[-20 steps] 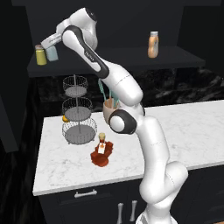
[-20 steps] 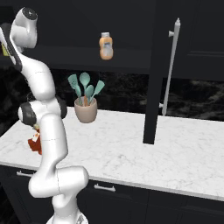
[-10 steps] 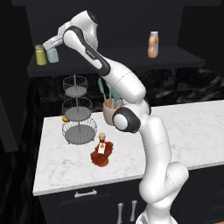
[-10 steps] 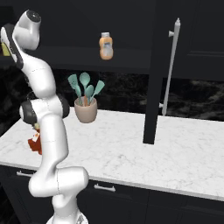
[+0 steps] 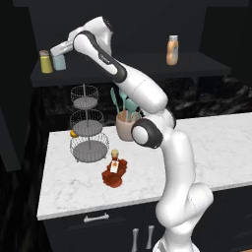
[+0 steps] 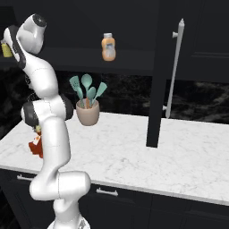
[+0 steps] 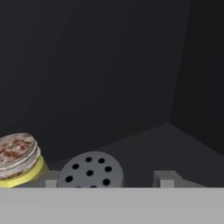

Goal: Put the shaker and condiment bottle from the counter next to their counterparts in the cabinet.

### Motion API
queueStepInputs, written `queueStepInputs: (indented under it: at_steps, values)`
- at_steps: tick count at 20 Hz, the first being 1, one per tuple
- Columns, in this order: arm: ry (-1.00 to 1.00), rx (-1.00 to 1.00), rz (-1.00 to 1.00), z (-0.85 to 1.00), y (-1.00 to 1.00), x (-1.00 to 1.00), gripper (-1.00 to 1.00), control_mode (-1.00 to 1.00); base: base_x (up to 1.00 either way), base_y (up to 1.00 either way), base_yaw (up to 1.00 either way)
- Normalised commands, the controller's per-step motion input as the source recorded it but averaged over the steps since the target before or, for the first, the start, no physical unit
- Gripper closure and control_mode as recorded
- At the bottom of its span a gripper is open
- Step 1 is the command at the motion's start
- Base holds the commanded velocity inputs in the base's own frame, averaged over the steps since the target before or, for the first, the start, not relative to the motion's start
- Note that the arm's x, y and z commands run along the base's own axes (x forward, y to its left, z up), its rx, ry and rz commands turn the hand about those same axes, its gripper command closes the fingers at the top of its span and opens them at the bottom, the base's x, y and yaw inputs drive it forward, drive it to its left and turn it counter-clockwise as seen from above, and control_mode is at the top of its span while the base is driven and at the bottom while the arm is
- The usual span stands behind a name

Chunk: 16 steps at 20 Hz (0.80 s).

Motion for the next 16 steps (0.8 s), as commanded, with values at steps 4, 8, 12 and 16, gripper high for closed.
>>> queueStepInputs:
  at_steps: [4, 8, 12, 16]
  values:
    - [0.0, 0.0, 0.0, -0.04, 0.0, 0.0, -1.0, -1.0, 0.0, 0.0, 0.0]
    - [-0.01, 0.0, 0.0, 0.0, -0.03, -0.06, -1.0, -1.0, 0.0, 0.0, 0.0]
    - [-0.07, 0.02, 0.0, 0.02, -0.28, -0.41, -1.0, -1.0, 0.0, 0.0, 0.0]
    - [-0.1, 0.03, 0.0, 0.06, -0.52, -0.58, -1.0, -1.0, 0.0, 0.0, 0.0]
